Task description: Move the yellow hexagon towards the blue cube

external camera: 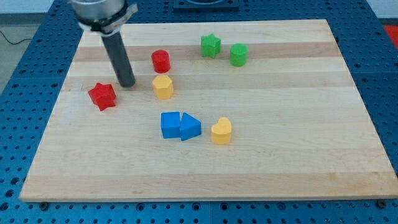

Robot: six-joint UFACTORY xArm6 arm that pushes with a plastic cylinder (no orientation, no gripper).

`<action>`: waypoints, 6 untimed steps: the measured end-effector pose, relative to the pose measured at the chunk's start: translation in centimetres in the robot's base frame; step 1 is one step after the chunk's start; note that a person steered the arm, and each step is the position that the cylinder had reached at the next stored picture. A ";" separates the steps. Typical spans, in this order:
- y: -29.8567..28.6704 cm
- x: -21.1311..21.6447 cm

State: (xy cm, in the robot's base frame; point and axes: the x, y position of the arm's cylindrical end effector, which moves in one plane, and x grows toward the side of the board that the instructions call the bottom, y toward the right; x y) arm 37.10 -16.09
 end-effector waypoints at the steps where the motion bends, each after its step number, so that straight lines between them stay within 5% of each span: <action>1: 2.3 -1.1; 2: 4.9 -1.0; 4: 3.9 6.3; 6: 3.9 0.8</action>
